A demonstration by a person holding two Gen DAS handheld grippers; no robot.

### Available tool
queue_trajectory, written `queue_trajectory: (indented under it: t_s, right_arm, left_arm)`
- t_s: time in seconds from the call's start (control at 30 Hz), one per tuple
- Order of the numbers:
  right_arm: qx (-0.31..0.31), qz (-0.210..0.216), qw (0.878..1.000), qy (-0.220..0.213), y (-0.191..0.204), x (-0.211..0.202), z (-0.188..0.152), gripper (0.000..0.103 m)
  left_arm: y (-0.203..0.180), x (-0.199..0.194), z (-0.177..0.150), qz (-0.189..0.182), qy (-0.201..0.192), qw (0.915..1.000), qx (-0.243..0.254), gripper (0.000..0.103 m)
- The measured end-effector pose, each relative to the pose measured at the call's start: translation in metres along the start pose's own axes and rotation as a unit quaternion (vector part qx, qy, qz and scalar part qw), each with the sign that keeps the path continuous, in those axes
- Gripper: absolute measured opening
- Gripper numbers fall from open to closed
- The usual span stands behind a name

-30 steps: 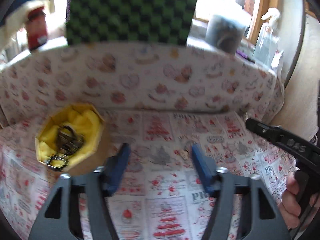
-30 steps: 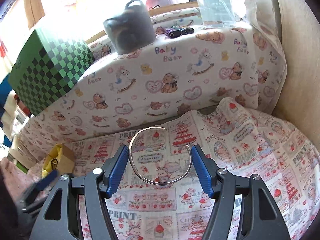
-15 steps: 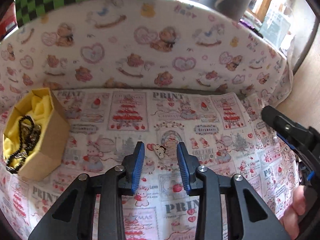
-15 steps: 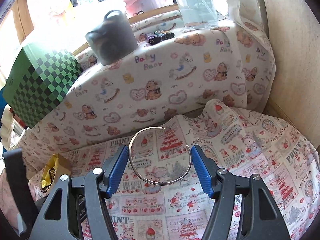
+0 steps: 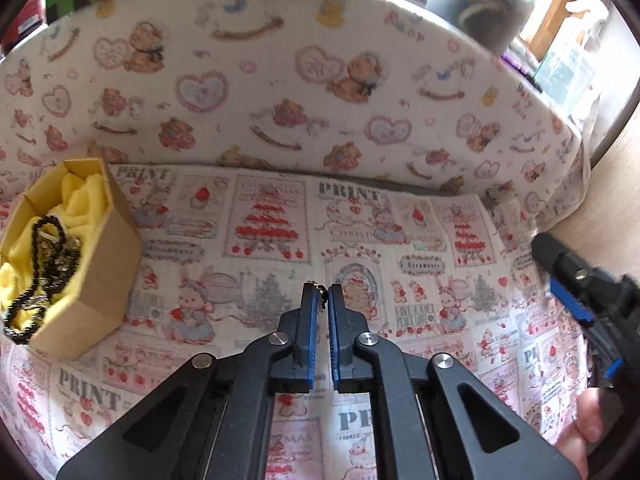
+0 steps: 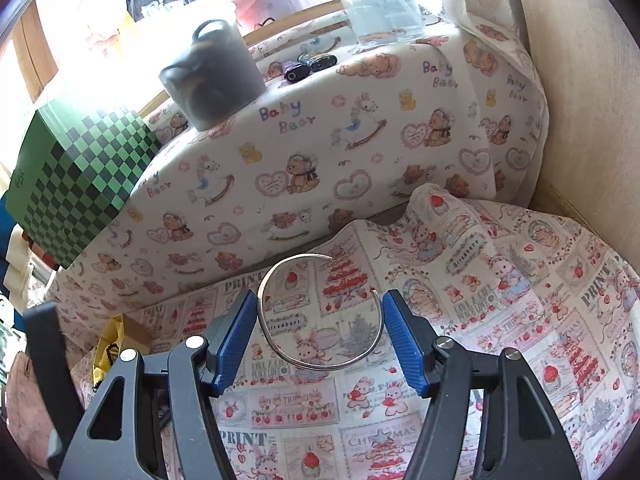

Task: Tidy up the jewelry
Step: 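Carry the bangle and charm in both grippers over the gold box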

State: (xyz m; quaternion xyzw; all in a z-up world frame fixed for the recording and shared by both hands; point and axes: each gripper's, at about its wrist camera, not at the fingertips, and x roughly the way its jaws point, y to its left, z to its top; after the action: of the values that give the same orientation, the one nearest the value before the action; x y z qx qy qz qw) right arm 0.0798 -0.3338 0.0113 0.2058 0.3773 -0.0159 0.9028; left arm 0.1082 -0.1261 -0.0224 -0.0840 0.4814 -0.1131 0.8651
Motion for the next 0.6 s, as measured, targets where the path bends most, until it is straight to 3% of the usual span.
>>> queue_trajectory:
  t_s: [0.2,0.3,0.37,0.6]
  right_arm:
    - [-0.014,0.018,1.000,0.022,0.014,0.005,-0.008,0.067]
    - [-0.032,0.029,0.999,0.013,0.024,0.000,-0.012,0.067]
    - [-0.044,0.032,0.998,0.002,0.029,-0.006,-0.015,0.067]
    - [-0.072,0.062,0.995,-0.025,0.045,-0.017,-0.023,0.067]
  left_arm:
    - [0.004,-0.040,-0.007,0.025,-0.055,0.9975,0.037,0.005]
    - [0.018,-0.064,-0.010,0.017,-0.071,0.9965,0.043,0.005]
    - [0.037,-0.083,-0.010,0.001,-0.108,0.9939,0.021,0.005]
    - [0.096,-0.131,-0.005,-0.009,-0.158,0.9865,-0.041,0.005]
